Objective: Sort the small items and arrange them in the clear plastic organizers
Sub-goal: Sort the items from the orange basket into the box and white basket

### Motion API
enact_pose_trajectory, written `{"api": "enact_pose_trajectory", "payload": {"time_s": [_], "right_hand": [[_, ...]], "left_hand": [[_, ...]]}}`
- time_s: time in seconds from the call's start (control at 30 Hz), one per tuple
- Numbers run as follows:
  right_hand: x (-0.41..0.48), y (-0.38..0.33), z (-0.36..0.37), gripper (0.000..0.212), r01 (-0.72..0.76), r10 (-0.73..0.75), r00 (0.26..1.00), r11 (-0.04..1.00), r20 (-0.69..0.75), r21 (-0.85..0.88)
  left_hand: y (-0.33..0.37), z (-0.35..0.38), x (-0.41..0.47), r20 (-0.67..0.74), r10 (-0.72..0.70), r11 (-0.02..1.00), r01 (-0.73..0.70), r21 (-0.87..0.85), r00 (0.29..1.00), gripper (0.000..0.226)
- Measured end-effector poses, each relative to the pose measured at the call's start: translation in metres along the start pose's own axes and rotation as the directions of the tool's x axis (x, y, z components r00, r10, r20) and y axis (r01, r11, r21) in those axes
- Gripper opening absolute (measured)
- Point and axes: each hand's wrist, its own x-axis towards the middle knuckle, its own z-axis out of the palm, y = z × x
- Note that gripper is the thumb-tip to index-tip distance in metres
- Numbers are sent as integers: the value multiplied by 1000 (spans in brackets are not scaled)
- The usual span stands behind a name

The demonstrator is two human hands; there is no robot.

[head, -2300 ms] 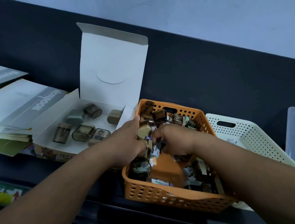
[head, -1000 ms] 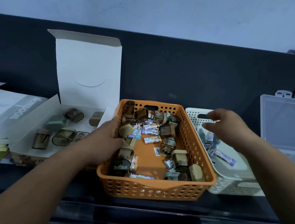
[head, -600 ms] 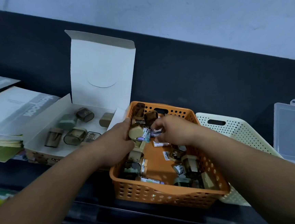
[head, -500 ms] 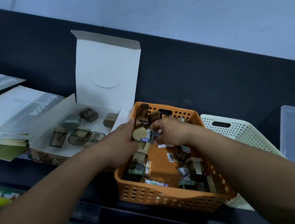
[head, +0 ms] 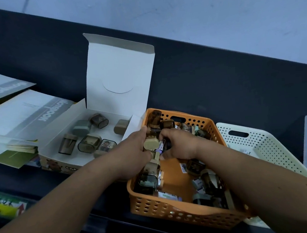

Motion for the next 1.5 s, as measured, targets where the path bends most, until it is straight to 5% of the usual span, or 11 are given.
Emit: {"api": "enact_pose_trajectory", "payload": {"time_s": [0.27, 0.4, 0.6, 0.9, 1.17, 1.5], "right_hand": [[-6, 6, -5, 23, 32, -31, 999, 993, -13, 117], [-20, 12, -12, 42, 24, -1, 987, 990, 163, -137], [-23, 19, -3, 47, 47, -29, 995, 979, 91, -197], [-28, 22, -10, 21, 27, -33, 999, 956, 17, 292], [-72, 36, -43, 23, 96, 60, 982, 656, -178, 749], [-137, 107, -46, 15, -130, 514, 812, 620, -275, 774]], "left_hand": [[1, 0, 0, -3, -4, 1000, 4, -6, 1000, 75], [1, 0, 0, 2, 0, 1000, 0, 2, 1000, 74], [5, -1, -3, 0, 5, 1000, -5, 7, 1000, 73], [12, -3, -8, -17, 27, 1000, -27, -4, 1000, 59], [15, -3, -8, -14, 31, 999, -30, 40, 999, 64], [19, -1, -8, -8, 47, 997, -46, 63, 999, 64]]}}
